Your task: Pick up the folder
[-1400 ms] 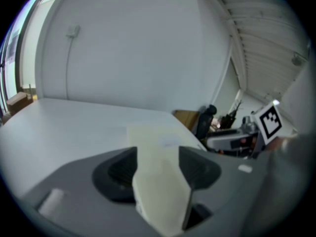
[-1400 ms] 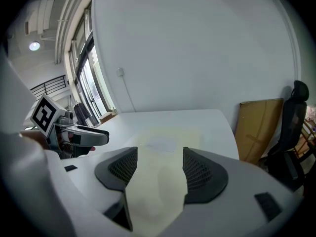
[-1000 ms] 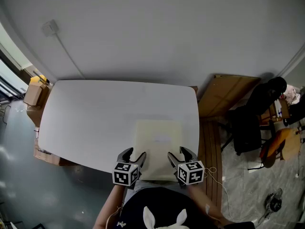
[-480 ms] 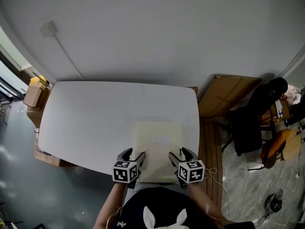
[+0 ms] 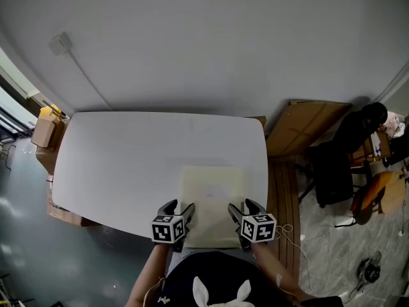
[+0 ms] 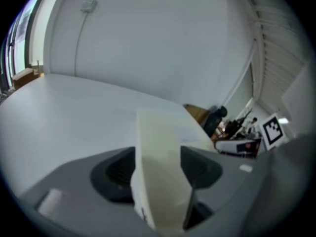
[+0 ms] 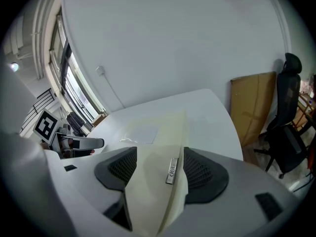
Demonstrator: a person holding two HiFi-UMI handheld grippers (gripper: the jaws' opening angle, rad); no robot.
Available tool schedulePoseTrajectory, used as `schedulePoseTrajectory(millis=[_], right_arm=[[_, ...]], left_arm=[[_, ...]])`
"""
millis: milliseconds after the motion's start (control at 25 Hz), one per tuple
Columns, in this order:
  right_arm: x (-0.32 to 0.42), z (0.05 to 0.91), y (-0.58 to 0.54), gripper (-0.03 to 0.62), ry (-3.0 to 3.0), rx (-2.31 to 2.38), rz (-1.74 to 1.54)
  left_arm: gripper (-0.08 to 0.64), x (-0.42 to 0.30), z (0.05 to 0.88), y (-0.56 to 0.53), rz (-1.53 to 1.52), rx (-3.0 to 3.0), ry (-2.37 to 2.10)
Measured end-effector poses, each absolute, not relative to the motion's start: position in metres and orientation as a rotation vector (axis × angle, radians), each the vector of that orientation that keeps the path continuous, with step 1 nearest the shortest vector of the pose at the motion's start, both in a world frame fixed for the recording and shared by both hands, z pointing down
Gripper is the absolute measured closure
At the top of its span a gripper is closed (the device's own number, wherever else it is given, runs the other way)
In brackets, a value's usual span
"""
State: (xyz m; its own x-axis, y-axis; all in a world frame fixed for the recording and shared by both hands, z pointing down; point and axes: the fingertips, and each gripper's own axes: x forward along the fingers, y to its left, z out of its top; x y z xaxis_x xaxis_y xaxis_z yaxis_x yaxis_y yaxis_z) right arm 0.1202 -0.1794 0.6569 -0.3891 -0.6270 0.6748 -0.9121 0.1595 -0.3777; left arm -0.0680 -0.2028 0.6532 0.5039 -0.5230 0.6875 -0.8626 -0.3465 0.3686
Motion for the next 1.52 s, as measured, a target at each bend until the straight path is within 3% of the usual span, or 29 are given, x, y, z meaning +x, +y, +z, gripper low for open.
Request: schedulePoseTrajectory(millis=[600, 1520], right_arm=[[0.126, 0.674, -0.187, 0.33, -2.043, 1.481, 1.168], [0.124, 0.684, -0.187, 0.33, -2.053, 1.485, 1.289]], left_arm=[[0.29, -0.07, 0.67, -0.211, 0.481, 1.918, -1.091], [0.282, -0.061, 0.687, -0.211, 0.533, 1.918, -1.029]])
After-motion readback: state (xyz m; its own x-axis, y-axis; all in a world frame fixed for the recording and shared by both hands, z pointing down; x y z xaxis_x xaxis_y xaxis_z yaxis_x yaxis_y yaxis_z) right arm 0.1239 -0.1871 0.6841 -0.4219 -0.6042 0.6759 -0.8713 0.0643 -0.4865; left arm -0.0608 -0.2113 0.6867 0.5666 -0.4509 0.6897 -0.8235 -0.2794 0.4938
